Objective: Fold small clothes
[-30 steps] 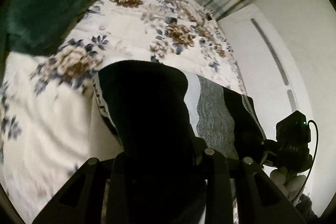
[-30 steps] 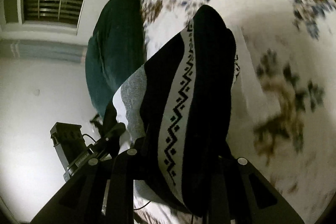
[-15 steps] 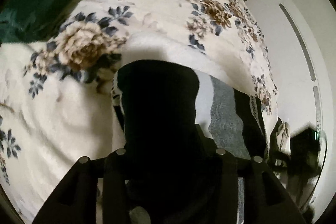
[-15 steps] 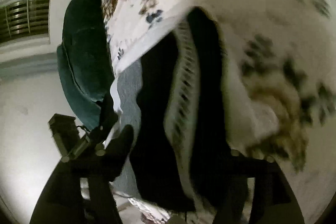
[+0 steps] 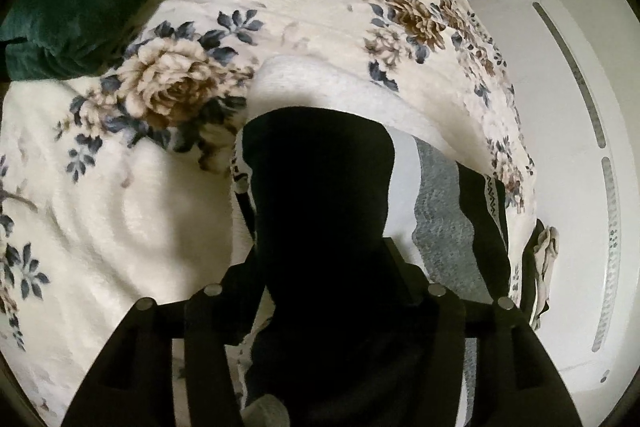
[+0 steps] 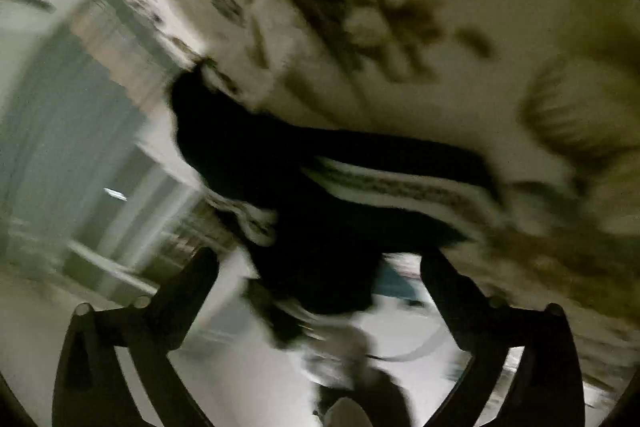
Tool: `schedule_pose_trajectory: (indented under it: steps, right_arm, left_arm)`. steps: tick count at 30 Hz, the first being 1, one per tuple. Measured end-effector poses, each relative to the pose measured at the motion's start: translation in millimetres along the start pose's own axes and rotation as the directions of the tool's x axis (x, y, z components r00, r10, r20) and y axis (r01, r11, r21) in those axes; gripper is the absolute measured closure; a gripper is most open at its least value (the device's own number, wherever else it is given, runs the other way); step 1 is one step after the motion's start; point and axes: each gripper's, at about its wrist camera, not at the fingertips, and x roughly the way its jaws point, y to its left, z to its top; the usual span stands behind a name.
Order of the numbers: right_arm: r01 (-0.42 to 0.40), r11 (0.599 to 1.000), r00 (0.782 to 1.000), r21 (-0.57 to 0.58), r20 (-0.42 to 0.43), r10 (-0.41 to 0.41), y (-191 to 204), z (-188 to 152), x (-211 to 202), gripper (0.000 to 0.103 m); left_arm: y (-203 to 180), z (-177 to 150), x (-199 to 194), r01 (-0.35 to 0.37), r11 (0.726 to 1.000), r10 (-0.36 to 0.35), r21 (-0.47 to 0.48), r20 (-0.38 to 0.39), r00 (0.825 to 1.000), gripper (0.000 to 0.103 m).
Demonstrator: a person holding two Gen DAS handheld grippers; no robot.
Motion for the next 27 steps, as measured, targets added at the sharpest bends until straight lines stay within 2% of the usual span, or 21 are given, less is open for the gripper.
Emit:
schedule_pose_trajectory:
  steps: [2,4,6,8,9,11,13,17,19,21,22,24,25,26,27]
  right_arm:
    - [-0.054,0.998,0.998,-0.021,0.022,0.054,2.3,0.8,8.6,0.000]
    - [-0.038,0.997,0.999,-0.069,0.016,0.039,10.9,1.0,22.4,0.000]
    - [0.052,0.990,0.999,-0.130,0.004,-0.052,18.5,0.4,34.7,0.000]
    - [0.122,0.980,0.992,-0.159,-0.014,-0.126,19.3,-1.4,41.1,0.000]
    - [0.186,0.968,0.981,-0.167,-0.017,-0.191,16.7,-2.8,46.5,0.000]
    - [0.217,0.961,0.975,-0.169,-0.014,-0.223,12.1,-5.7,53.6,0.000]
    - [0.211,0.966,0.977,-0.150,-0.003,-0.213,9.3,-4.9,56.1,0.000]
    - [0.108,0.990,0.994,-0.092,0.044,-0.104,18.4,9.2,58.4,0.000]
    - [0.110,0.990,0.993,-0.087,0.053,-0.105,26.8,16.2,69.7,0.000]
    - [0.152,0.984,0.987,-0.096,0.060,-0.147,36.8,19.1,77.2,0.000]
    - [0.177,0.979,0.983,-0.104,0.065,-0.171,42.3,18.9,78.2,0.004]
    - [0.286,0.947,0.956,-0.147,0.109,-0.271,59.6,17.2,75.1,0.049]
    - [0.368,0.908,0.928,-0.198,0.139,-0.346,73.2,13.1,74.9,0.058]
    - [0.419,0.873,0.906,-0.250,0.172,-0.386,87.8,6.8,74.2,0.062]
    - [0.442,0.852,0.896,-0.281,0.189,-0.403,97.7,2.1,75.8,0.066]
  left_arm:
    - [0.9,-0.2,-0.6,-0.005,1.000,0.005,0.007,0.000,1.000,0.046]
    - [1.5,-0.3,-0.9,-0.005,1.000,0.005,0.005,0.001,1.000,0.046]
    - [1.8,-0.3,-0.7,-0.004,1.000,0.004,0.000,0.000,1.000,0.043]
    - [2.3,-1.4,-0.6,-0.016,1.000,0.016,0.001,0.003,1.000,0.029]
    - [3.4,-1.9,0.0,-0.029,1.000,0.029,-0.001,0.003,1.000,0.025]
    - [7.2,-4.2,2.1,-0.034,0.999,0.034,-0.012,-0.003,0.999,0.018]
    - [10.2,-5.9,3.6,-0.028,0.999,0.028,-0.025,-0.010,1.000,0.016]
    - [11.4,-9.1,4.4,-0.025,0.999,0.025,-0.028,-0.011,1.000,0.015]
    - [10.4,-10.2,4.8,-0.027,0.999,0.027,-0.018,-0.013,1.000,0.015]
    - [9.1,-11.4,5.1,-0.032,0.999,0.032,-0.013,-0.013,0.999,0.015]
    - [9.0,-11.8,4.7,-0.037,0.999,0.037,-0.009,-0.010,0.999,0.015]
    - [9.4,-12.4,4.5,-0.039,0.999,0.039,-0.007,-0.009,0.999,0.015]
    - [9.8,-13.2,4.4,-0.041,0.999,0.041,-0.005,-0.009,0.999,0.015]
    - [9.5,-12.9,3.6,-0.045,0.999,0.045,-0.003,-0.007,0.999,0.015]
    - [9.9,-13.3,3.0,-0.049,0.999,0.049,0.002,-0.005,0.999,0.015]
